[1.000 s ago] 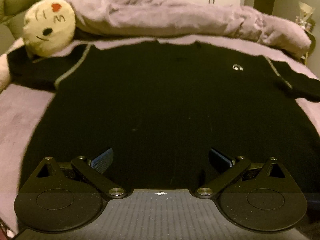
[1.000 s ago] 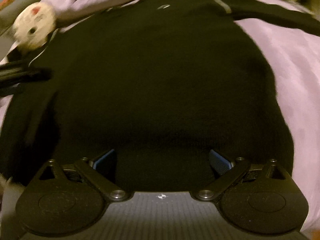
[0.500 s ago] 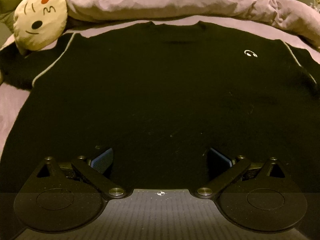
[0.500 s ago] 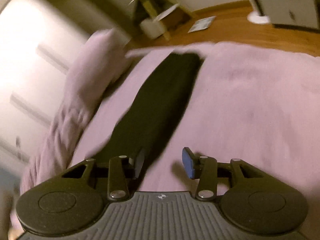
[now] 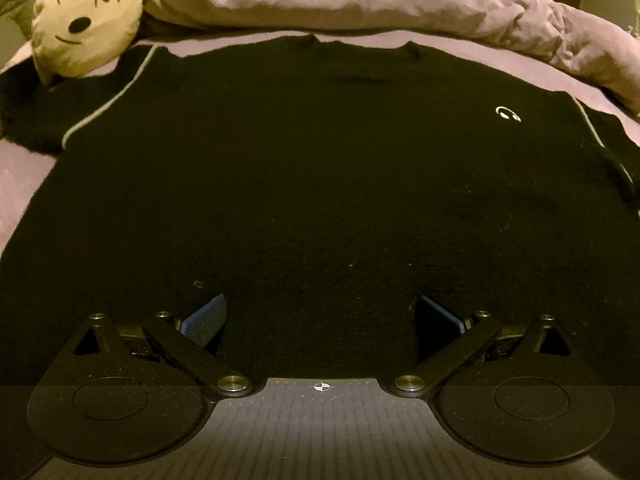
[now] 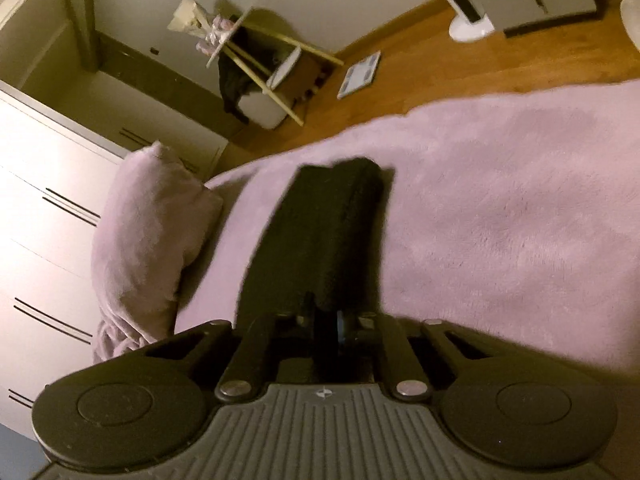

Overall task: Fold small clothes
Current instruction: 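Grasp the black sleeve cuff nearest the right tool with the right tool, then lift the sleeve across the sweater body and open the right tool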

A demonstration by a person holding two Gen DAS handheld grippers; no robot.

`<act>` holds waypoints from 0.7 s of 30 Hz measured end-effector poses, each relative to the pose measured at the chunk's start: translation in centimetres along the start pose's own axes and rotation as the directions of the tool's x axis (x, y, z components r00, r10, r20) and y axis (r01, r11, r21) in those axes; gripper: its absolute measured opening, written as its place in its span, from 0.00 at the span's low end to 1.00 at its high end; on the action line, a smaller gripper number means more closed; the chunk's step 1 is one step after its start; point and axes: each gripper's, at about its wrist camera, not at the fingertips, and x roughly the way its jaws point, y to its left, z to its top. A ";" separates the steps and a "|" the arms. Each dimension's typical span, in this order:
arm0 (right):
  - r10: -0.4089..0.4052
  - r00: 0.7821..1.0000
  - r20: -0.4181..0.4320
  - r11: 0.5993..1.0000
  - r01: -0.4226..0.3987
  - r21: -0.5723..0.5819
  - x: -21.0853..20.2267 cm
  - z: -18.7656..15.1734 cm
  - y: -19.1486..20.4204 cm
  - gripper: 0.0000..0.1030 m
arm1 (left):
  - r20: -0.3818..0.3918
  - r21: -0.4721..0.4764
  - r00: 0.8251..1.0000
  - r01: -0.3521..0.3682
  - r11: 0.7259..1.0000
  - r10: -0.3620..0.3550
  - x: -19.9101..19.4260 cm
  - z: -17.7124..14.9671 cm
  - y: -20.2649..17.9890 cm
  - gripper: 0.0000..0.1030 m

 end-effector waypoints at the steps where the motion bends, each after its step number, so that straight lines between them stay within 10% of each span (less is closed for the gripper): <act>1: 0.010 1.000 0.013 1.000 -0.010 -0.020 -1.0 -0.2 1.1 0.08 | -0.006 -0.002 1.000 0.004 1.000 -0.004 0.1 0.1 0.1 1.00; 7: 0.162 0.987 0.022 0.915 -0.142 -0.377 -7.0 -4.2 10.7 0.08 | -0.018 0.016 1.000 0.016 1.000 -0.015 -0.4 0.3 0.5 1.00; 17: 0.398 0.836 -0.378 0.510 -0.544 -0.666 -14.9 -25.7 23.8 0.10 | 0.052 -0.107 0.999 0.005 0.994 0.001 -5.5 0.3 7.0 1.00; 21: 0.331 0.808 -0.488 0.511 -0.588 -0.627 -16.1 -32.6 21.1 0.43 | 0.094 -0.145 0.996 0.022 0.989 -0.009 -7.0 1.3 9.4 1.00</act>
